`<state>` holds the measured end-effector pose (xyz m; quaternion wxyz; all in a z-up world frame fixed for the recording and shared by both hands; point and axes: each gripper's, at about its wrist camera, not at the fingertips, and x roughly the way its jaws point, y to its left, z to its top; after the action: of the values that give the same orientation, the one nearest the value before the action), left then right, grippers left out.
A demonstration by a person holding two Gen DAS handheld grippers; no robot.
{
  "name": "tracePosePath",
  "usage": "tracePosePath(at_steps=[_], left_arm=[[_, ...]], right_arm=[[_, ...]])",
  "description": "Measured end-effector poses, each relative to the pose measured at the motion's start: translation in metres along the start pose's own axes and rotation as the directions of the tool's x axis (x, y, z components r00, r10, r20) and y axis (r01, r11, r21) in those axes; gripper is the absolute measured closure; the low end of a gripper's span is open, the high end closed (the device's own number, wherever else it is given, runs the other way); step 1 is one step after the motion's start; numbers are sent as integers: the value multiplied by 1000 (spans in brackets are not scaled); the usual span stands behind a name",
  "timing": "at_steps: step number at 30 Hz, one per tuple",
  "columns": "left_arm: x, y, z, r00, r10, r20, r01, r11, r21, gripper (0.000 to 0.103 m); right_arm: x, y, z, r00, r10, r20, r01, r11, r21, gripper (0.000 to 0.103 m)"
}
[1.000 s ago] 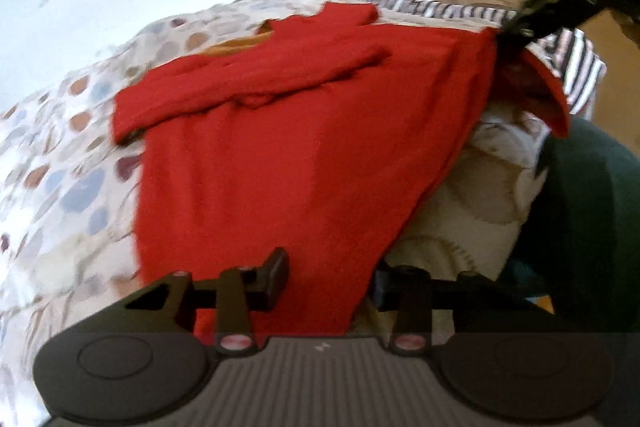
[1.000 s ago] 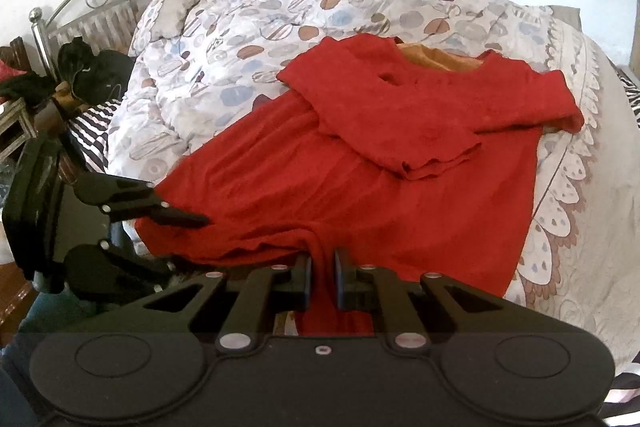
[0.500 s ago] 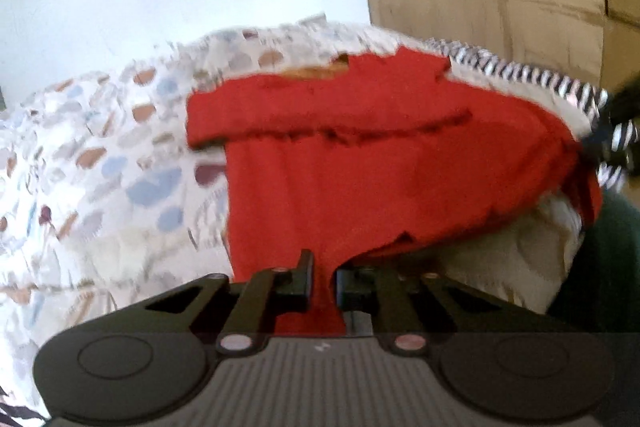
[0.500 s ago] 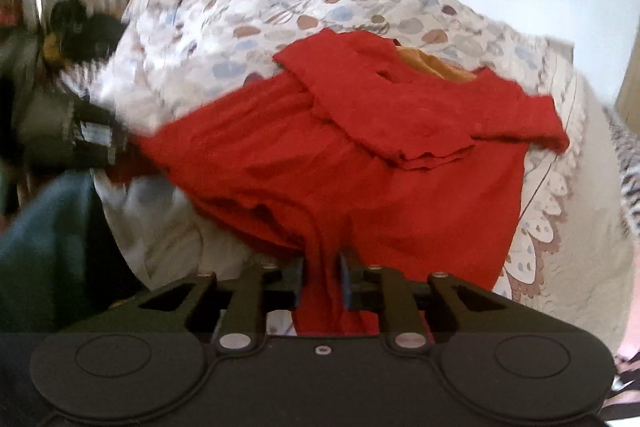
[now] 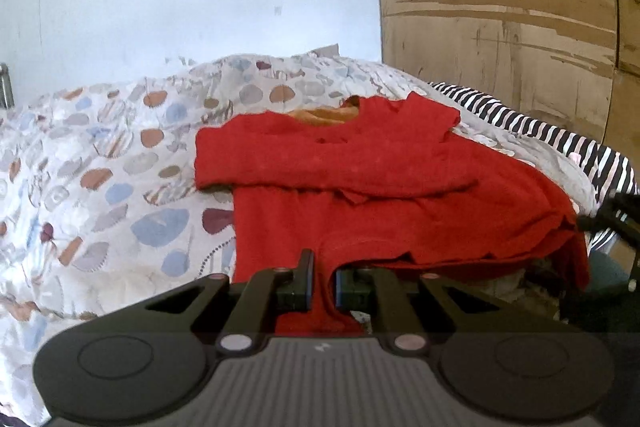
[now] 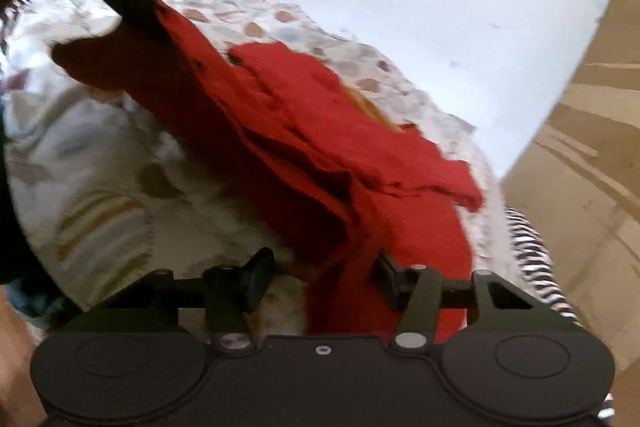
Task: Fold small clothes
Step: 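Lift the hem with both grippers and fold it over toward the collar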
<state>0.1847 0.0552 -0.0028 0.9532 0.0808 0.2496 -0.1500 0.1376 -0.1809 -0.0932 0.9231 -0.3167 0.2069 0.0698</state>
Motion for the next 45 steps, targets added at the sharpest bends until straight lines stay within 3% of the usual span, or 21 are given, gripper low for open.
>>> tracePosePath(at_steps=[3, 6, 8, 11, 14, 19, 26, 31, 35, 39, 45], left_arm=[[-4, -5, -10, 1000, 30, 9, -30, 999, 22, 93], [-10, -7, -21, 1000, 31, 2, -31, 999, 9, 93], [-16, -11, -26, 999, 35, 12, -35, 999, 16, 93], [-30, -22, -32, 993, 91, 78, -94, 995, 41, 93], [-46, -34, -33, 976, 129, 173, -143, 987, 72, 94], [-77, -52, -26, 929, 148, 339, -193, 976, 102, 96], [-127, -63, -15, 901, 123, 416, -180, 979, 100, 97], [-176, -70, -14, 912, 88, 400, -136, 986, 95, 96], [-207, -75, -9, 920, 61, 388, -117, 986, 122, 96], [-204, -64, 4, 949, 4, 314, -34, 995, 90, 96], [-169, -39, 48, 960, -12, 281, -25, 992, 127, 96]], right_arm=[[5, -4, -8, 991, -131, -2, 131, 990, -52, 47], [2, -15, -20, 985, -171, 10, 171, 983, -61, 54], [-5, -14, -26, 985, -166, 47, 170, 980, -105, 80], [-16, -12, -29, 991, -108, 78, 119, 981, -154, 93], [-24, -20, -29, 990, -100, 96, 115, 981, -158, 97], [-55, -44, -17, 969, -147, 199, 177, 974, -143, 99], [-111, -71, -3, 955, -123, 271, 167, 975, -144, 99], [-160, -82, 3, 963, -61, 263, 111, 977, -180, 99], [-192, -96, 13, 968, -22, 251, 58, 988, -140, 99], [-195, -104, 20, 968, 3, 249, 22, 995, -98, 99], [-165, -120, 41, 958, 22, 285, 14, 992, -125, 99]])
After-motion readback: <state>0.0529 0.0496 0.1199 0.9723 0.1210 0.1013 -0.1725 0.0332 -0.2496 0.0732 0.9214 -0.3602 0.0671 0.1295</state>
